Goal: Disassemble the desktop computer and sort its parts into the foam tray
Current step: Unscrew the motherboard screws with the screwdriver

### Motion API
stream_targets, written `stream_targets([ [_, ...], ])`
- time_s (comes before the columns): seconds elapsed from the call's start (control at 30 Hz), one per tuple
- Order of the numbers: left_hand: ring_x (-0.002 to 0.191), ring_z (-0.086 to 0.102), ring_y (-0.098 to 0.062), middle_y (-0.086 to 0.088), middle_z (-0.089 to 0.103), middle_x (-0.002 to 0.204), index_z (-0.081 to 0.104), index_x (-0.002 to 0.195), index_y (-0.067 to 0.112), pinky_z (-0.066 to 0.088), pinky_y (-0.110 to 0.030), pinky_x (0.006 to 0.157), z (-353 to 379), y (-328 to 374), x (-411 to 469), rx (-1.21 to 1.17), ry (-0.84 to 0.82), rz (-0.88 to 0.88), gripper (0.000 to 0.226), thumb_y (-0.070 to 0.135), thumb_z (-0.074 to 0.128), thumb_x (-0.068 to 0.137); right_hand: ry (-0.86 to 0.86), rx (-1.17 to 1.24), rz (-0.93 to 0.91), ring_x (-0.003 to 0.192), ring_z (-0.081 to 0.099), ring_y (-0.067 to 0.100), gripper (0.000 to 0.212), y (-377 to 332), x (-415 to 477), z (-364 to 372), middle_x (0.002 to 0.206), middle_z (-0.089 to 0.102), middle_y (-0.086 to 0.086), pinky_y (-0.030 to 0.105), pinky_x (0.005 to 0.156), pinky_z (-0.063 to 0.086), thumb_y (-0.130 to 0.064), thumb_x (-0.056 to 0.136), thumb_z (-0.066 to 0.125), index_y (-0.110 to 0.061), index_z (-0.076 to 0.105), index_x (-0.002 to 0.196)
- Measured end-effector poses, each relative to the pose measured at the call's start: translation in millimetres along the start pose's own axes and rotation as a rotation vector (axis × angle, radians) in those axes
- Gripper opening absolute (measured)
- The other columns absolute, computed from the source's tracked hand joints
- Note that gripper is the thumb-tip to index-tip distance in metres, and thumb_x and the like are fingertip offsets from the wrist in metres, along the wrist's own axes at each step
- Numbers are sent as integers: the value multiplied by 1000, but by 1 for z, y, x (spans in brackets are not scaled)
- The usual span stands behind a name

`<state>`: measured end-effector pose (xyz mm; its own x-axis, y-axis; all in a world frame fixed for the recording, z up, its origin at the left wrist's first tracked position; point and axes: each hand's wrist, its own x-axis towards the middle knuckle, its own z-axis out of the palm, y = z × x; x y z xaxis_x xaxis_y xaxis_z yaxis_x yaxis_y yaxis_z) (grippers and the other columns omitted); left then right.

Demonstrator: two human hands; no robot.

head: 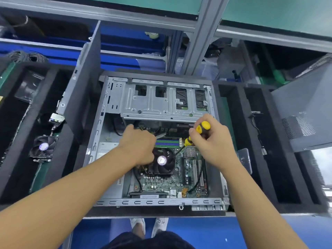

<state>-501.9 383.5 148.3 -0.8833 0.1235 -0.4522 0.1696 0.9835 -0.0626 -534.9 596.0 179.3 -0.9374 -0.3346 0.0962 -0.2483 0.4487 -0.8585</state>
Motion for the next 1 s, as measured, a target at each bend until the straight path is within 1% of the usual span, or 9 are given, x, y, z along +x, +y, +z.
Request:
stream_targets([
  [0.07, 69, 51, -15, 7, 56, 73, 52, 76, 24, 28, -39, 80, -2, -10, 4, 22, -74, -122, 5, 20, 52, 80, -42, -6, 11, 49, 40, 7, 13, 4, -3, -3, 62, 51, -2, 12, 48, 33, -32, 83, 61, -28, 51, 77],
  [0.17, 82, 58, -20, 4, 60, 90, 57, 99, 20, 43, -38, 79, -1, -28, 12, -107, -242, -255, 11, 20, 53, 89, -162, -10, 19, 47, 38, 6, 11, 13, -9, -3, 63, 51, 1, 13, 46, 33, -33, 82, 60, -28, 51, 78],
  [0.33, 82, 62, -22, -4, 61, 89, 64, 105, 6, 52, -30, 73, 6, -33, 47, -118, -456, -263, 24, 21, 69, 87, -368, -24, 2, 52, 40, 17, 10, 19, -12, -2, 64, 50, 4, 24, 50, 35, -30, 85, 60, -31, 51, 81],
  [0.47, 108, 62, -26, -5, 59, 117, 54, 134, 8, 53, -38, 95, 18, -32, 68, -32, -554, -307, 66, 37, 79, 81, -478, -60, -5, 53, 47, 9, 12, 16, -13, -1, 64, 54, -9, 26, 53, 42, -35, 85, 61, -35, 50, 88],
  [0.57, 115, 59, -26, -2, 56, 127, 48, 141, 11, 50, -39, 100, 22, -34, 71, -14, -564, -316, 71, 43, 76, 83, -514, -184, -47, 55, 52, 8, 14, 14, -12, -4, 62, 55, -10, 24, 55, 44, -35, 88, 61, -35, 48, 91],
  [0.67, 108, 61, -24, -1, 60, 117, 53, 133, 12, 51, -39, 97, 11, -29, 64, -26, -553, -287, 55, 37, 72, 88, -552, -356, -118, 60, 52, 11, 14, 8, -10, -3, 59, 55, -8, 30, 61, 46, -39, 91, 61, -32, 50, 86],
  [0.8, 86, 58, -25, 0, 50, 88, 60, 110, 15, 49, -37, 72, -13, -9, 42, -52, -256, -212, 20, 15, 57, 90, -600, -473, -151, 64, 50, 11, 20, -1, -10, 2, 68, 62, -5, 37, 66, 51, -50, 91, 57, -31, 51, 87],
  [0.87, 79, 58, -23, 2, 52, 80, 60, 98, 15, 48, -35, 66, -25, 7, 28, -122, -156, -40, 14, 25, 51, 93, -588, -533, -177, 66, 50, 14, 22, -4, -10, 3, 70, 63, -4, 37, 66, 51, -52, 91, 54, -32, 47, 87],
  [1.0, 53, 48, -17, 2, 51, 63, 52, 66, 21, 36, -28, 47, -34, 40, 6, -256, -179, 305, 22, 24, 53, 87, -560, -570, -185, 66, 50, 15, 19, -6, -15, -6, 71, 64, -4, 36, 67, 49, -51, 88, 52, -35, 43, 84],
])
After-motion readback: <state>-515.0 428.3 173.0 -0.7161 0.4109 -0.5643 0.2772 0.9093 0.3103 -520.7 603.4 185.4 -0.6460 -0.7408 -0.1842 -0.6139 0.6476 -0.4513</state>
